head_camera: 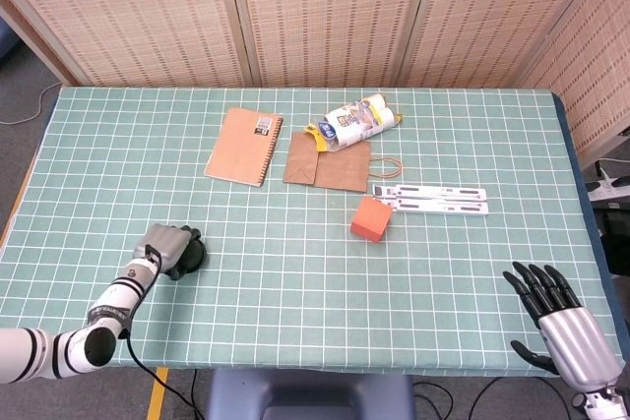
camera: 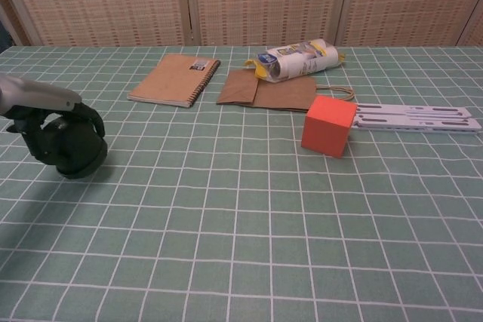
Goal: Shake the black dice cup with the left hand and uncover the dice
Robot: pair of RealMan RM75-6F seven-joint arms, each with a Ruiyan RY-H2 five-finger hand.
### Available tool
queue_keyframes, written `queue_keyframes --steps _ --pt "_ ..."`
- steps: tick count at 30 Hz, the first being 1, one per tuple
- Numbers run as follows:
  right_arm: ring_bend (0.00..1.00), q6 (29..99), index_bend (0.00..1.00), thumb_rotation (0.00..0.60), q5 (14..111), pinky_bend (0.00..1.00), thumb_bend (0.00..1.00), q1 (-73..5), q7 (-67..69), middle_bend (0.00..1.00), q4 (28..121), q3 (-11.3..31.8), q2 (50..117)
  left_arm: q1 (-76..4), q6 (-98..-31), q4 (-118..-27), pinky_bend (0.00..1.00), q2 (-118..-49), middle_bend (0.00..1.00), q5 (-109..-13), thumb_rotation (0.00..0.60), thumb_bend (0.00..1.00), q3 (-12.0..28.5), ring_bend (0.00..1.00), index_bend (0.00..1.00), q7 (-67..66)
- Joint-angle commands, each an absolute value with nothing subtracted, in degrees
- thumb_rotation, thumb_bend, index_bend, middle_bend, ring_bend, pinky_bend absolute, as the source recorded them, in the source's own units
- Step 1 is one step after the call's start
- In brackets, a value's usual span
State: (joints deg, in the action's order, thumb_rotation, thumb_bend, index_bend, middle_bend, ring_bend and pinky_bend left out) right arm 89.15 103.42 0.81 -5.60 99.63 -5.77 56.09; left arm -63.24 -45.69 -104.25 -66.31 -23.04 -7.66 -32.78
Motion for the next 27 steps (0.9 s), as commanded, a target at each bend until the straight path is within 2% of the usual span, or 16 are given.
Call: queue_keyframes --steps 1,5,8,13,16,20,23,27 --pt "0.0 89.2 0.0 0.6 103.5 0.0 0.08 0.8 -5.6 0.0 99.6 -5.8 56.0 -55.8 -34.4 -108.1 0.82 -59.8 0.52 -34.3 0.6 0.47 3.3 0.57 0.53 -11.6" --pt "0.0 89.3 0.0 0.6 103.2 0.0 0.08 0.9 -5.4 0.0 99.5 -5.7 55.9 -48.5 -22.6 -105.4 0.82 -58.0 0.51 -42.3 0.6 0.47 13.7 0.57 0.53 6.3" --pt "0.0 89.2 0.0 0.6 103.1 0.0 0.08 0.9 -5.4 0.0 99.5 -5.6 55.9 -44.3 -17.4 -101.6 0.82 -58.9 0.51 -47.1 0.6 0.47 18.6 0.57 0.54 13.6" --pt "0.0 89.3 0.0 0.6 103.1 0.0 0.08 0.9 -5.5 0.0 99.6 -5.7 55.8 -41.7 -13.3 -96.5 0.82 -60.0 0.52 -54.2 0.6 0.47 20.7 0.57 0.54 15.7" --pt "0.0 89.0 0.0 0.6 103.1 0.0 0.08 0.9 -5.7 0.0 99.6 -5.7 55.9 -42.3 -14.8 -94.6 0.82 -60.2 0.51 -57.7 0.6 0.47 18.7 0.57 0.54 12.9" --pt "0.0 88.9 0.0 0.6 103.0 0.0 0.08 0.8 -6.0 0.0 99.7 -5.6 55.9 -45.3 -22.7 -91.8 0.82 -60.1 0.51 -59.5 0.6 0.47 11.3 0.57 0.54 0.2" --pt "0.0 88.8 0.0 0.6 103.1 0.0 0.08 0.8 -6.0 0.0 99.8 -5.7 55.9 -48.6 -32.7 -91.1 0.83 -61.8 0.51 -51.4 0.6 0.49 4.1 0.57 0.54 -16.4" --pt "0.0 88.9 0.0 0.6 103.1 0.0 0.08 0.9 -5.8 0.0 99.8 -5.7 55.8 -54.6 -45.1 -95.4 0.83 -64.7 0.52 -31.1 0.6 0.49 -2.6 0.58 0.53 -35.3"
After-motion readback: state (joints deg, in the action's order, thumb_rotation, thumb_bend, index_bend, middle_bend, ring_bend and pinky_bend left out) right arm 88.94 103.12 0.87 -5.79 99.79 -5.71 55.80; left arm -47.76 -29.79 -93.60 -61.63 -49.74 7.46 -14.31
